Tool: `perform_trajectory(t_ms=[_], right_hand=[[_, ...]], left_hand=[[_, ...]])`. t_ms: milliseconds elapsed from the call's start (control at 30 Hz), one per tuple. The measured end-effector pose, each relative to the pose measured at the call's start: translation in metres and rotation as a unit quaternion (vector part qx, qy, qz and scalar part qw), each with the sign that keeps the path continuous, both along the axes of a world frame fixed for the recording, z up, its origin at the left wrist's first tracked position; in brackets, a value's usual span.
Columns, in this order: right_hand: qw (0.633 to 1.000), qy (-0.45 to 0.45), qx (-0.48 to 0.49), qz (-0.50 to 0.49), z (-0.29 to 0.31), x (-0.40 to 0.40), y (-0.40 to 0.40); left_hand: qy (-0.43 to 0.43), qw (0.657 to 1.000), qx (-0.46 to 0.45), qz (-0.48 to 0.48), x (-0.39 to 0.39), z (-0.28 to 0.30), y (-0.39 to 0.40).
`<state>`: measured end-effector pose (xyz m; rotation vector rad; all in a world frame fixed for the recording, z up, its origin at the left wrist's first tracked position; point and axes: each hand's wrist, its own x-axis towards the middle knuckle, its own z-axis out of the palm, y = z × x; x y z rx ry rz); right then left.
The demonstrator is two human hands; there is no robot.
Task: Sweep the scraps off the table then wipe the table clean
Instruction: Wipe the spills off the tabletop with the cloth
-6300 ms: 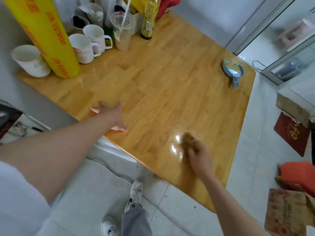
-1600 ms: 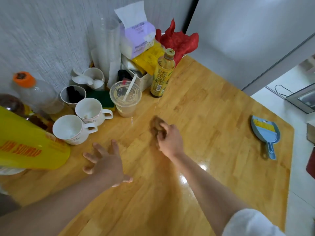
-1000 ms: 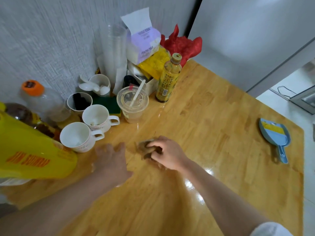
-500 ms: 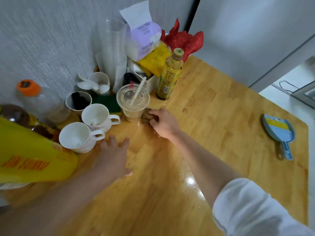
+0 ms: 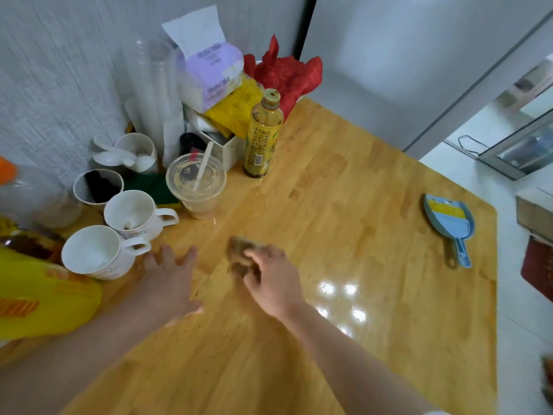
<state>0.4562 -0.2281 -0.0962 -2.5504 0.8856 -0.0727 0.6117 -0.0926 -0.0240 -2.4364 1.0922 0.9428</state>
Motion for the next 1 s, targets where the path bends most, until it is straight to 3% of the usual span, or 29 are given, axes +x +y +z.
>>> perform_trajectory(t_ms=[67, 133, 200, 233, 300, 333, 367, 467, 533, 600, 633, 667, 733, 800, 900, 1000], right_hand=[[0.984, -0.005, 0.045, 0.172, 0.004, -0.037, 0.029], [0.987, -0.029, 0.067, 0.140, 0.014, -0.080, -0.008], [0.997, -0.021, 0.044, -0.065, 0.020, -0.126, -0.077], [0.973, -0.019, 0.025, -0.227, 0.023, -0.150, -0.114], [0.844, -0.017, 0.021, -0.535, 0.029, -0.181, -0.161], [0.786, -0.017, 0.041, -0.617, 0.030, -0.177, -0.164], [0.784, 0.005, 0.029, -0.620, 0.028, -0.162, -0.151], [0.918, -0.013, -0.014, -0.396, 0.013, -0.088, -0.070], [0.994, -0.025, -0.012, -0.102, 0.003, -0.044, 0.006], [0.988, -0.025, 0.006, 0.151, 0.004, -0.026, 0.047], [0.983, -0.032, 0.016, 0.180, 0.006, -0.022, 0.042], [0.989, -0.028, 0.027, 0.142, 0.009, -0.018, 0.027], [0.997, -0.004, 0.074, -0.026, 0.016, -0.007, -0.011], [0.982, 0.001, 0.117, -0.146, 0.018, 0.010, -0.039], [0.987, -0.001, 0.109, -0.121, 0.021, 0.041, -0.028], [0.995, 0.007, 0.103, 0.008, 0.019, 0.051, -0.002]], left_hand=[[-0.001, 1.000, -0.002, 0.004, 0.000, 0.001, -0.001], [0.005, 1.000, -0.001, 0.008, 0.000, 0.002, 0.000], [0.005, 1.000, 0.001, 0.005, 0.000, 0.002, -0.001], [0.005, 1.000, 0.004, 0.005, -0.001, 0.001, 0.000], [-0.002, 1.000, 0.009, -0.002, -0.002, -0.001, -0.002], [-0.007, 1.000, 0.011, -0.006, -0.001, -0.001, -0.003], [-0.007, 1.000, 0.014, -0.008, -0.001, -0.002, -0.002], [-0.003, 1.000, 0.008, -0.003, -0.002, -0.003, -0.001], [0.005, 1.000, -0.010, 0.011, -0.002, -0.005, 0.003], [0.011, 0.999, -0.029, 0.022, 0.000, -0.007, 0.012], [0.015, 0.999, -0.038, 0.023, -0.001, -0.006, 0.016], [0.017, 0.998, -0.050, 0.018, -0.003, -0.004, 0.019], [-0.011, 0.991, -0.131, 0.006, -0.004, 0.001, 0.025], [-0.082, 0.959, -0.270, 0.007, 0.002, 0.018, 0.021], [-0.158, 0.886, -0.436, 0.026, 0.027, 0.049, -0.004], [-0.139, 0.885, -0.437, 0.076, 0.051, 0.061, -0.037]])
